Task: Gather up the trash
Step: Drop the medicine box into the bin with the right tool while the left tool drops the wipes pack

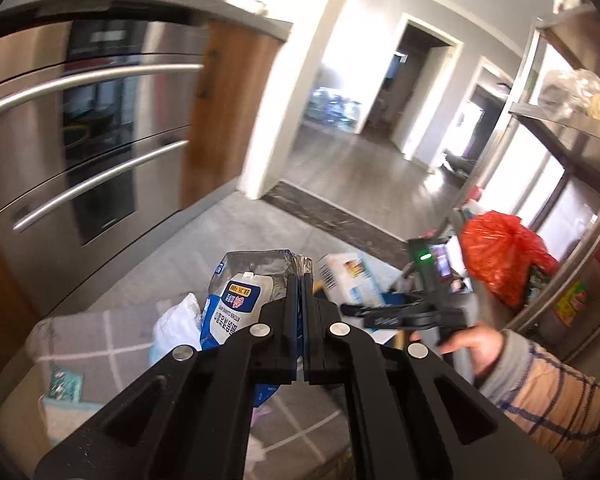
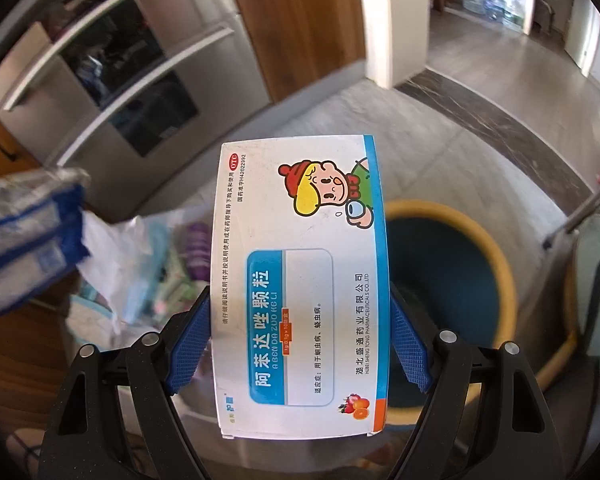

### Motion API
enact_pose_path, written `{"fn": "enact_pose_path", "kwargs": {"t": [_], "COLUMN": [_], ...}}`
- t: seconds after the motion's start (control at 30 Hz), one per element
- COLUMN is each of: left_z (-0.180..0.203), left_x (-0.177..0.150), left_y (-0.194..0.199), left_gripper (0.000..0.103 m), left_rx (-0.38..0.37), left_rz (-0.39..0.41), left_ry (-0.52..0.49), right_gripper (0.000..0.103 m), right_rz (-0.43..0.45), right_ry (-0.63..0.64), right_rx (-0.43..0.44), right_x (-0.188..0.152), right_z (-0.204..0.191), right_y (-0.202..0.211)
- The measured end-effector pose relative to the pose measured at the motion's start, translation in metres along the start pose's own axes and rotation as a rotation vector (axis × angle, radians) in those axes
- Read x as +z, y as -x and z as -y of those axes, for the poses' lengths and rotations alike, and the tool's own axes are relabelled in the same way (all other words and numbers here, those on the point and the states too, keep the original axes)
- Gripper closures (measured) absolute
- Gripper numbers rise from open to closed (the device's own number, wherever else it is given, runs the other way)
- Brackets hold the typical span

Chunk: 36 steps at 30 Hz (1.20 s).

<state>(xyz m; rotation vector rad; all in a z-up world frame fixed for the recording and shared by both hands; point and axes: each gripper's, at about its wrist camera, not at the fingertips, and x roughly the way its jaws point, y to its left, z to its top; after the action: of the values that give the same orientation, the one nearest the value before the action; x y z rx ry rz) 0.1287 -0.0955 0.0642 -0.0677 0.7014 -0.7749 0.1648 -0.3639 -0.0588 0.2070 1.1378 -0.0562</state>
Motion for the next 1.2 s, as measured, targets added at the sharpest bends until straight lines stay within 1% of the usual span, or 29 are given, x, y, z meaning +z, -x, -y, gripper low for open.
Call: {"fn": "enact_pose_path", "kwargs": {"t": [0.13, 0.23, 0.3, 0.43, 0.6, 0.73, 0.87, 1.0, 1.07, 1.2], "left_z": [0.019, 0.025, 0.026, 0.026, 0.021, 0.013, 0.011, 0.007, 0.004, 0.000], "left_x": [0.003, 0.000, -0.004, -0.011, -0.014, -0.014, -0.014, -0.013, -0.013, -0.012], "left_y": [-0.017, -0.032, -0.042, -0.056, -0.059, -0.055, -0.054, -0.055, -0.056, -0.057], "left_gripper": [0.102, 0.102, 0.102, 0.102, 0.102, 0.102, 0.102, 0.102, 0.102, 0.102], "left_rx": [-0.059, -0.100, -0.115, -0.118, -0.100, -0.087, -0.075, -0.052, -0.044, -0.031], "left_rz": [-0.007, -0.021, -0.040, -0.069, -0.078, -0.068, -0.065, -0.060, -0.060, -0.058], "left_ry": [-0.023, -0.012, -0.005, -0.008, -0.011, 0.003, 0.004, 0.000, 0.007, 0.016], "right_gripper": [0.022, 0.022, 0.022, 0.022, 0.022, 0.021, 0.021, 0.021, 0.021, 0.021], "right_rz": [-0.062, -0.121, -0.168, -0.242, -0.300, -0.318, -0.314, -0.257, -0.218, -0.191], "right_ry": [-0.024, -0.039, -0.040, -0.056, -0.052, -0.056, -0.058, 0.022, 0.095, 0.209], "right_rx": [-0.042, -0.074, -0.113, -0.169, -0.213, -0.234, -0.242, -0.179, -0.117, -0.004], "right_x": [-0.006, -0.015, -0.022, -0.030, -0.035, -0.036, -0.036, -0.032, -0.031, -0.036], "right_z": [0.026, 0.045, 0.056, 0.069, 0.069, 0.069, 0.070, 0.046, 0.022, -0.015], "right_y": [-0.018, -0.036, -0.050, -0.074, -0.097, -0.102, -0.100, -0.087, -0.078, -0.068]}}
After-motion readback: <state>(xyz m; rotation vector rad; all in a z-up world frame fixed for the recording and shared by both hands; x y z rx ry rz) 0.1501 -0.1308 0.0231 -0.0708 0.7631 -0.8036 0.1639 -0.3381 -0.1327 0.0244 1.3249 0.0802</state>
